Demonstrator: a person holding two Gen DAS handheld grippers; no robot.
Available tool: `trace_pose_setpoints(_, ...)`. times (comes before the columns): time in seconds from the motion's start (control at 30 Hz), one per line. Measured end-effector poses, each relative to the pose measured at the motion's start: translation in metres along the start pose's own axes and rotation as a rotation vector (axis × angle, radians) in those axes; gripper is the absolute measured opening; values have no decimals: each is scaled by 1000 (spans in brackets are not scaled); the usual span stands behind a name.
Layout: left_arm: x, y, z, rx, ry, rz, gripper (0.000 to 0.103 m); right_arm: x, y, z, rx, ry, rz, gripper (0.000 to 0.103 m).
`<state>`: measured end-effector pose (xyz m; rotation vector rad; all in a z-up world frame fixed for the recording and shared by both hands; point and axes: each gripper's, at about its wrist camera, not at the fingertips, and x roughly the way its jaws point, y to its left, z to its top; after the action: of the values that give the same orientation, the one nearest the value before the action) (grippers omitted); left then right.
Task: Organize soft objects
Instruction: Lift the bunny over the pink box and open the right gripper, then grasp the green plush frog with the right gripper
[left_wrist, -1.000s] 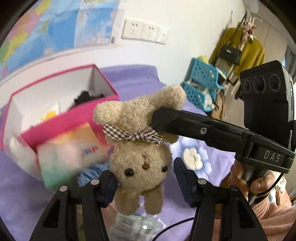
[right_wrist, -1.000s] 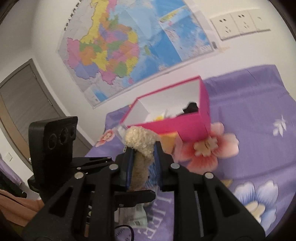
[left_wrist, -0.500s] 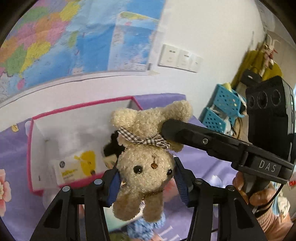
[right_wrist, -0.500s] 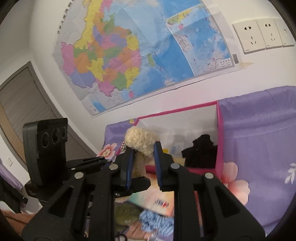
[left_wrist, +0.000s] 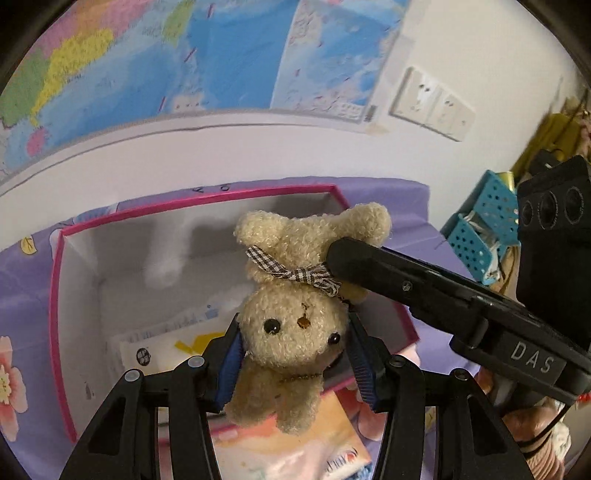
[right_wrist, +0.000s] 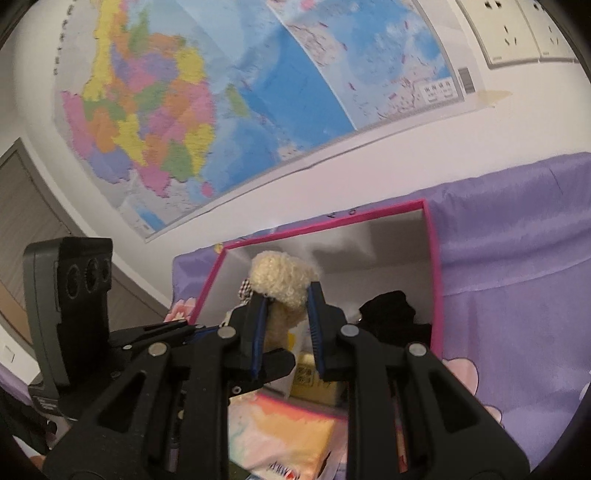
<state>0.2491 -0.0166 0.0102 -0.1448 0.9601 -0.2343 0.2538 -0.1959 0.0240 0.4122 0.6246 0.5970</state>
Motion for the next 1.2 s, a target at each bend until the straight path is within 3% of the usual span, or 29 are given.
trace_pose_setpoints(0.27, 14, 2, 6, -32, 25, 41, 59, 15, -10, 7, -3, -17, -121, 28)
trace_pose_setpoints(0.37, 14, 4, 4, -37, 28, 61, 60, 11, -14, 9, -8, -35, -195, 42)
trace_pose_setpoints(0.53, 1, 8, -8, -18, -4, 46, 60, -9, -18, 5, -21, -62, -198, 42)
trace_pose_setpoints(0.77, -42, 4, -37, 43, -77, -34, 60, -43, -14, -11, -28, -63, -144, 42)
trace_pose_setpoints(1.0, -95, -1, -84, 68, -159, -130, 60, -82, 6, -39, -62, -32, 1, 44)
trace_pose_setpoints(1.2, -117, 9, -124, 31, -174, -143, 61, -107, 23, -69, -97, 18, 94, 44)
